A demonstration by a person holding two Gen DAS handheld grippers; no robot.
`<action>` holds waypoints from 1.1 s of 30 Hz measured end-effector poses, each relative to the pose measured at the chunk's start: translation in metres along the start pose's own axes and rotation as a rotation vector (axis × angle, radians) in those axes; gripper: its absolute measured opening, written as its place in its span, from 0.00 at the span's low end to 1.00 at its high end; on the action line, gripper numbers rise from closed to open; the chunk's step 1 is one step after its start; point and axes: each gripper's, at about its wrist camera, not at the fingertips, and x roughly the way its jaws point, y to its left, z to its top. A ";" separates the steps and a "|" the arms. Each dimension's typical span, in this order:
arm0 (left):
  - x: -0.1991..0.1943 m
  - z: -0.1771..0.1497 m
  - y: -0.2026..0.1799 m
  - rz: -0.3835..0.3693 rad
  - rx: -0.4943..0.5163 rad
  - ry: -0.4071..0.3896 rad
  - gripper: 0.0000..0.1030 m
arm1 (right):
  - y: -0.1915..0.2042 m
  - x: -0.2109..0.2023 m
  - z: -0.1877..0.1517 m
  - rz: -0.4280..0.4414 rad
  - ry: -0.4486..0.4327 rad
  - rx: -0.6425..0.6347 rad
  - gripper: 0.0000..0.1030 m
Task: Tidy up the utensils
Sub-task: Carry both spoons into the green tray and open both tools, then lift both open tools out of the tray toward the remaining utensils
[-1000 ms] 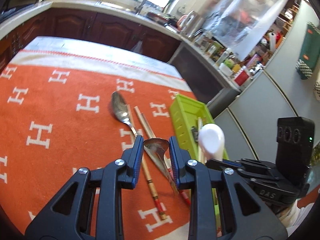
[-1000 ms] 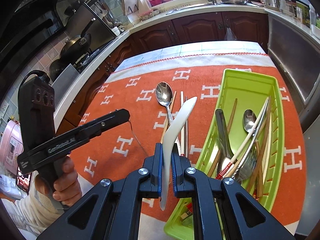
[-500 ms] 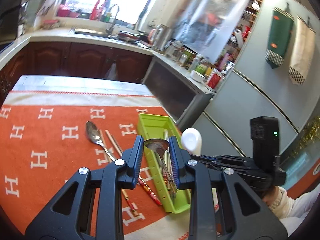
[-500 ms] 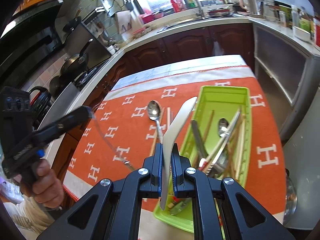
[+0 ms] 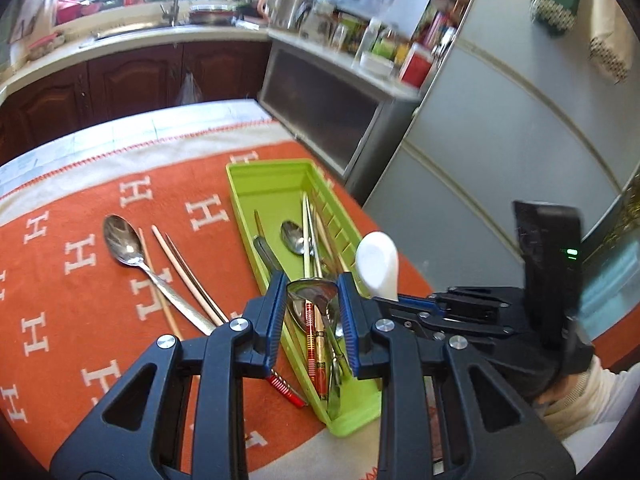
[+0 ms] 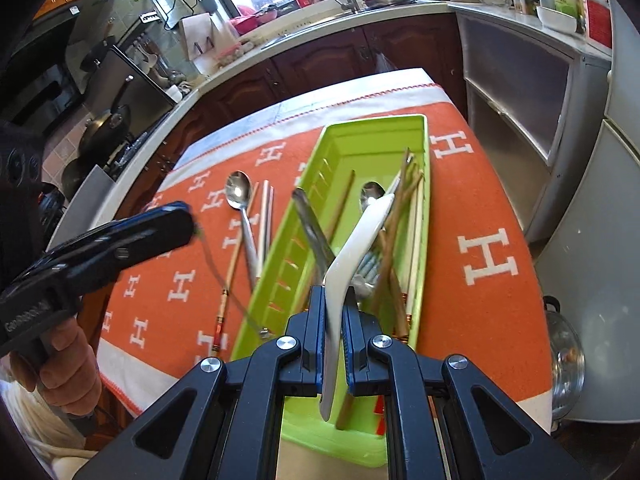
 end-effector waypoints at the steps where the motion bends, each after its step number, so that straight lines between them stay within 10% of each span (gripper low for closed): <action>1: 0.008 0.001 0.000 0.010 0.003 0.006 0.22 | -0.002 0.003 -0.001 -0.009 0.001 -0.004 0.07; 14: 0.060 0.006 0.026 0.098 -0.114 0.071 0.27 | -0.015 0.034 0.013 -0.049 -0.013 0.014 0.22; 33: 0.030 -0.017 0.041 0.166 -0.186 0.059 0.29 | 0.000 0.040 0.010 -0.017 0.017 0.000 0.23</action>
